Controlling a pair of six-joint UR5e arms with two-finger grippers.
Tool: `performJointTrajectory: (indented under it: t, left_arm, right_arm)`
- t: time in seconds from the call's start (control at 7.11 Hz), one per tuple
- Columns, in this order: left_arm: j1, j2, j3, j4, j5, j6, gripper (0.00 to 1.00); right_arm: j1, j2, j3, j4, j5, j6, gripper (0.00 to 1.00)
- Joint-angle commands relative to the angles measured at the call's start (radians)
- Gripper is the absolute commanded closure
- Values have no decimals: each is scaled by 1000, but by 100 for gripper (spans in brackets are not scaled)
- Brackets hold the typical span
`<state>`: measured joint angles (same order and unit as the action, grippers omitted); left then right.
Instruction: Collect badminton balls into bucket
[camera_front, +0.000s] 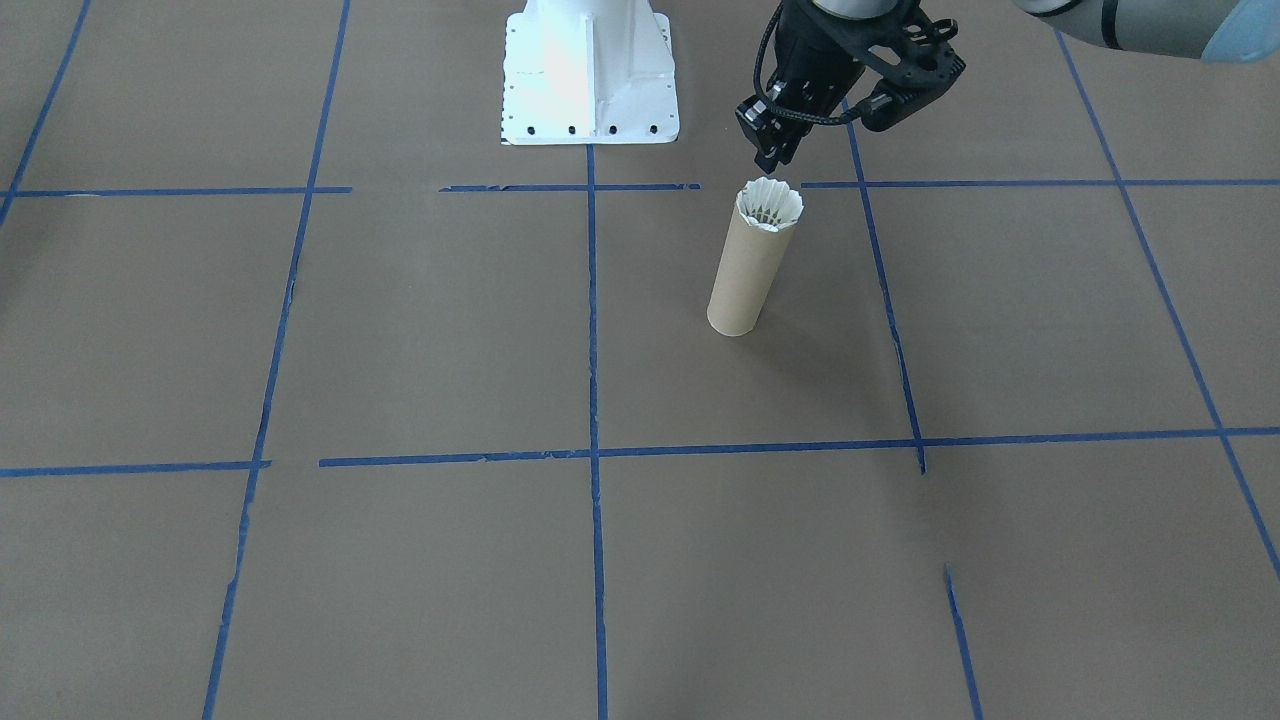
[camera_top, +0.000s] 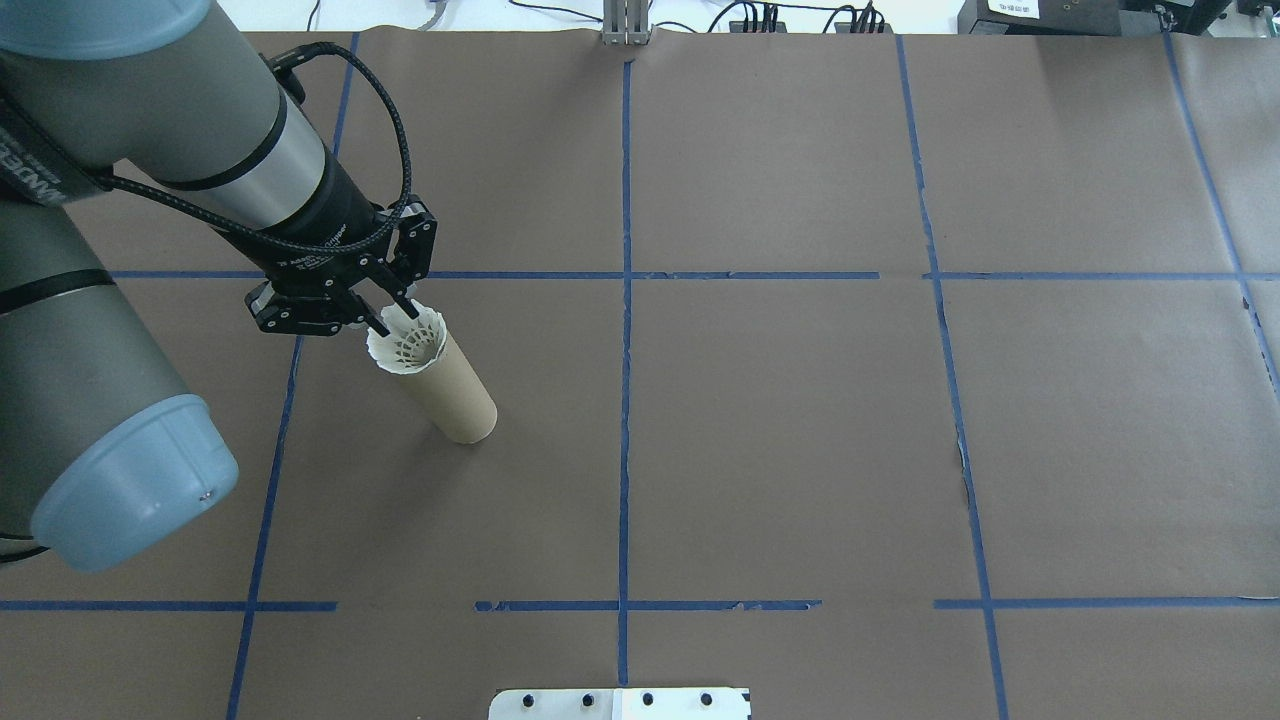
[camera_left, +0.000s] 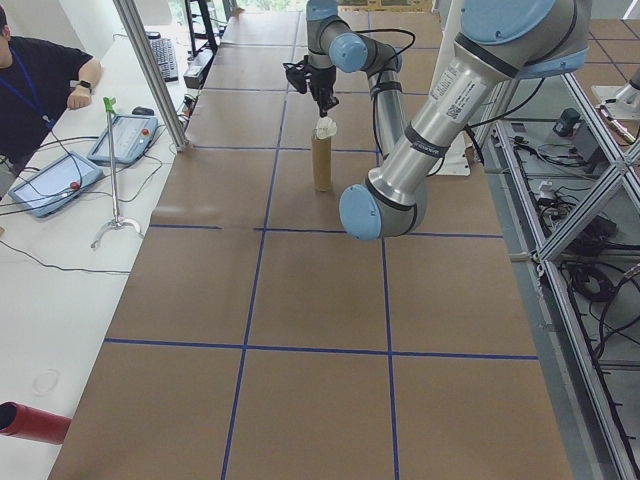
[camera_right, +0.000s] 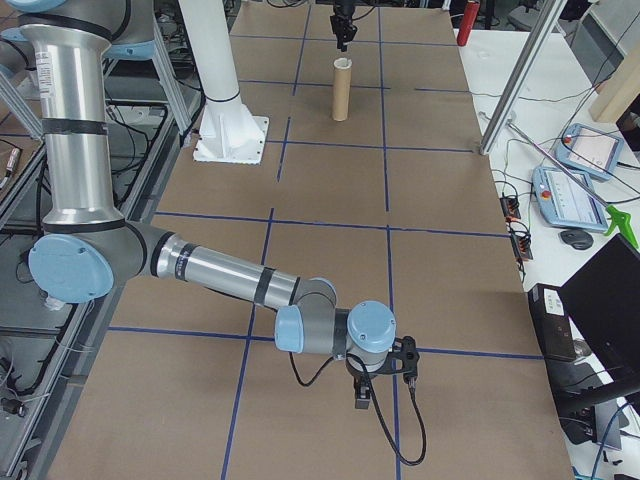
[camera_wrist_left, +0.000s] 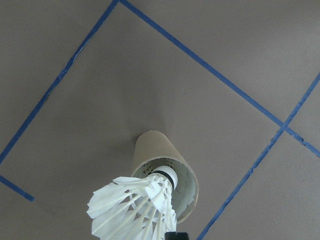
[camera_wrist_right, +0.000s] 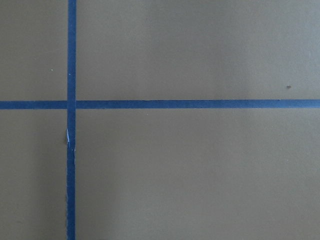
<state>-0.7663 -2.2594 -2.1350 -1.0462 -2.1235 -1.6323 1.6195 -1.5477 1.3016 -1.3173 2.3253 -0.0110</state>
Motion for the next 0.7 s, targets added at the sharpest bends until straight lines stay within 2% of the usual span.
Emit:
performJointTrajectory:
  t: [0.0,0.28,0.56]
  left_arm:
    - [-4,0,1,-11,-1,32,0]
    - [-27,33,0,-61,-4,263,0]
    - [-147,169,-2,-214,-22,526,0]
  right_arm:
    - [0,-2,1,1,5,0,0]
    - [0,-6,5,6,5,0,0]
    - [0,-11,11,6,6,0,0]
